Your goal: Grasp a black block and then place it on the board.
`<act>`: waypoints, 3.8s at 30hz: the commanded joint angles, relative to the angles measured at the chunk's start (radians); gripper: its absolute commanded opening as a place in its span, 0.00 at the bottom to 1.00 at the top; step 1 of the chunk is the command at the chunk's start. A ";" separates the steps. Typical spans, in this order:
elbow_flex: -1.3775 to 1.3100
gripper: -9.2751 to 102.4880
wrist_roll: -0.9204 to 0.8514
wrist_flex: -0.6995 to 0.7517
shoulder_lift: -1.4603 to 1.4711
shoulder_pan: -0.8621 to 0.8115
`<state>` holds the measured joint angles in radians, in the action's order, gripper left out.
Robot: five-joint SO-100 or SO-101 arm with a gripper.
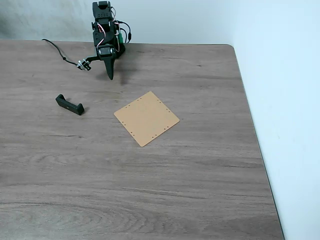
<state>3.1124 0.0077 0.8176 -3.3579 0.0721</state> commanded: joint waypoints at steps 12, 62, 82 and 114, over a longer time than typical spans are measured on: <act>0.018 0.08 0.009 0.015 -0.021 0.014; -0.589 0.19 -0.792 0.061 0.649 -0.118; -1.080 0.25 -1.588 0.235 1.112 -0.324; -1.434 0.26 -2.496 0.258 1.635 -0.489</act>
<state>1.7257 -2.4528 1.0630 -1.7150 -0.3973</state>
